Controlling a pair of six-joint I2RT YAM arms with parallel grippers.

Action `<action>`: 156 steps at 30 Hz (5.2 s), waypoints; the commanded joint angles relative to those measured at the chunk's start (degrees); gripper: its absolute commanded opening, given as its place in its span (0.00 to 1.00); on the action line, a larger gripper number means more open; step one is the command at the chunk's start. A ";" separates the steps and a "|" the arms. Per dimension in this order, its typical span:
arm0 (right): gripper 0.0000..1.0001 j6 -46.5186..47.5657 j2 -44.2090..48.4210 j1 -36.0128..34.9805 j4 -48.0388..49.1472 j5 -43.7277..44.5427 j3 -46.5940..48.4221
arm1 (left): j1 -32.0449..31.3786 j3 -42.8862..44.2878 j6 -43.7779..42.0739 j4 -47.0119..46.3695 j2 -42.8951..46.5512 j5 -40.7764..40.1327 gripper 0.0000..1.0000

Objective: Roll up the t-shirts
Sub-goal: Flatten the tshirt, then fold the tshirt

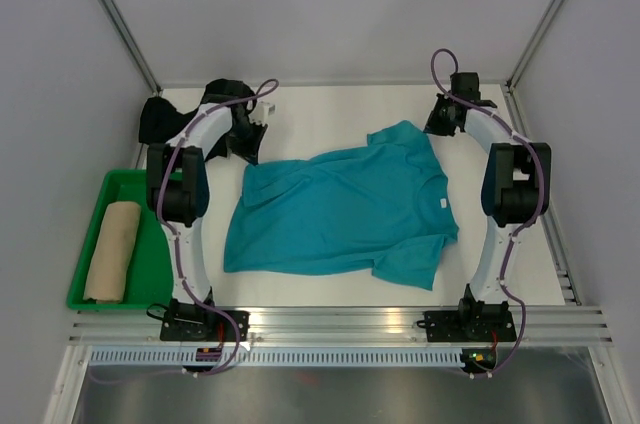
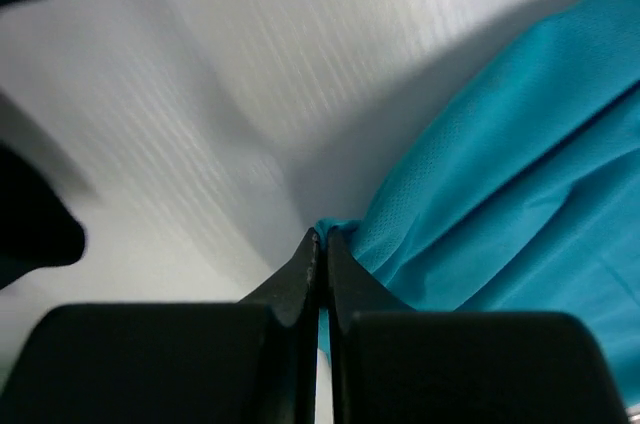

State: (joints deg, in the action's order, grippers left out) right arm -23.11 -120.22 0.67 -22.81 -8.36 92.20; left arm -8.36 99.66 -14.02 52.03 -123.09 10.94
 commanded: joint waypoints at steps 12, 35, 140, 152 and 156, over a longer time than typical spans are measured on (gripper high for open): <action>0.00 0.53 13.08 0.74 10.40 0.18 0.26 | 0.10 3.27 -0.47 -19.75 12.43 -2.85 0.02; 0.03 -3.17 -13.27 1.18 11.65 4.23 20.20 | 0.10 18.02 -1.36 -26.89 -10.58 -15.41 0.14; 0.00 0.35 21.88 -15.78 -3.56 31.83 -22.77 | -12.82 -41.13 -27.90 -16.88 30.54 -19.20 0.04; 0.00 0.70 19.77 -15.70 -2.86 30.42 -21.89 | -11.15 -36.99 -26.50 -22.05 27.11 -22.10 0.21; 0.00 0.44 19.15 -15.70 -2.33 29.72 -21.72 | -9.14 -37.08 -26.24 -28.38 24.83 -25.52 0.25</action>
State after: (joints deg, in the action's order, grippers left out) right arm -23.09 -100.31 -15.22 -27.11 21.54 68.10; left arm -19.16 60.60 -40.16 29.71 -96.38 -10.74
